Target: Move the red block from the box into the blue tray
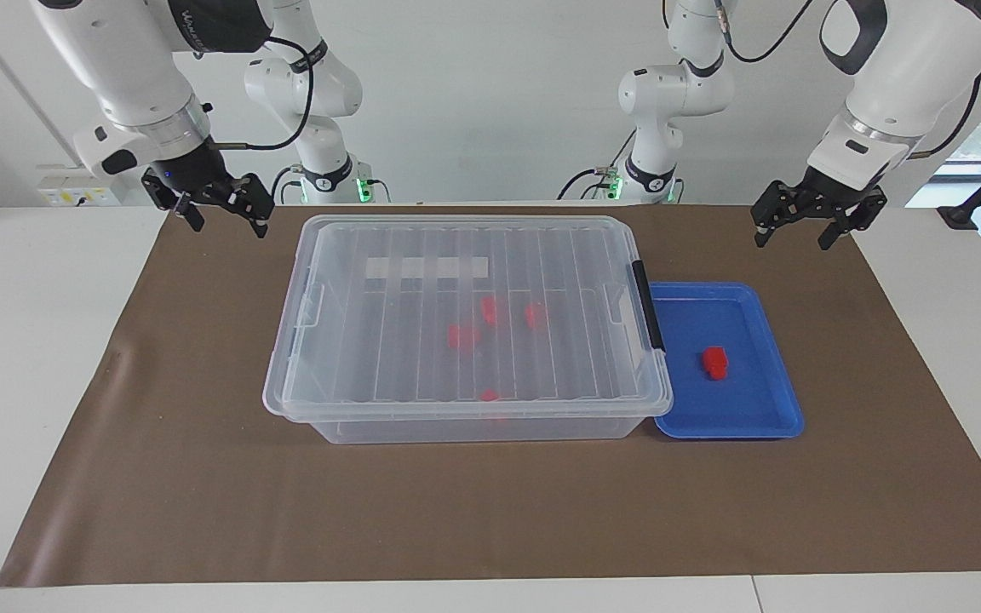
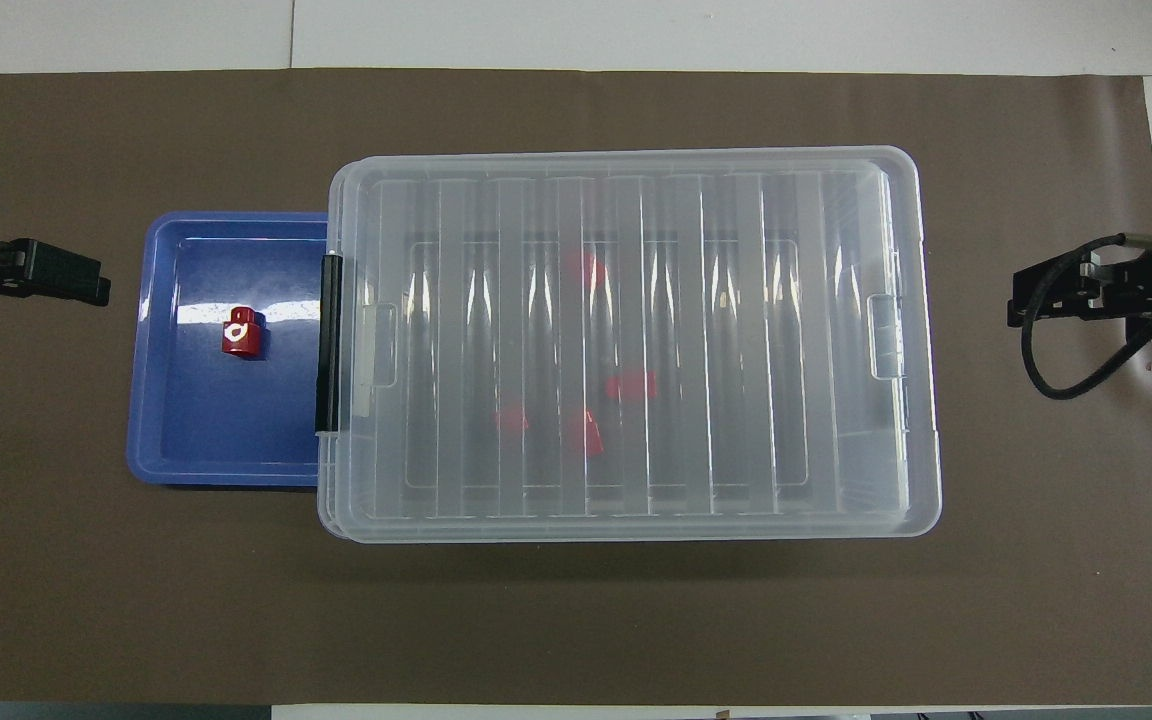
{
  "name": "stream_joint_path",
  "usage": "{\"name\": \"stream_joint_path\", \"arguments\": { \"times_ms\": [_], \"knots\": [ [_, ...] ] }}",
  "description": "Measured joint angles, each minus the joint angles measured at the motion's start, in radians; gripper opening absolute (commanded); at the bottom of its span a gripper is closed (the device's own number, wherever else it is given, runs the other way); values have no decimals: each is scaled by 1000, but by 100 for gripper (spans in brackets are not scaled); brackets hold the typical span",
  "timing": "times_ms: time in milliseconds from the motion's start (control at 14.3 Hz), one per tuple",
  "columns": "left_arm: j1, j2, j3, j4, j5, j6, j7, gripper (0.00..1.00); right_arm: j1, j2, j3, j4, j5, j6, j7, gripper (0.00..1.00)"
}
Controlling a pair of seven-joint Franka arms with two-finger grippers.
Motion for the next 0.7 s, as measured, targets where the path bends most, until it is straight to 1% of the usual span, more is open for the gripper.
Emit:
{"name": "stream_joint_path", "arguments": {
  "times_ms": [349,698],
  "knots": [
    [0,-1,26,0,-2,-16,59,100,-21,0,0,0,0,16,-20,100],
    [0,-2,37,0,-2,-19,73,100,-17,0,5,0,0,16,-23,100]
  ]
}}
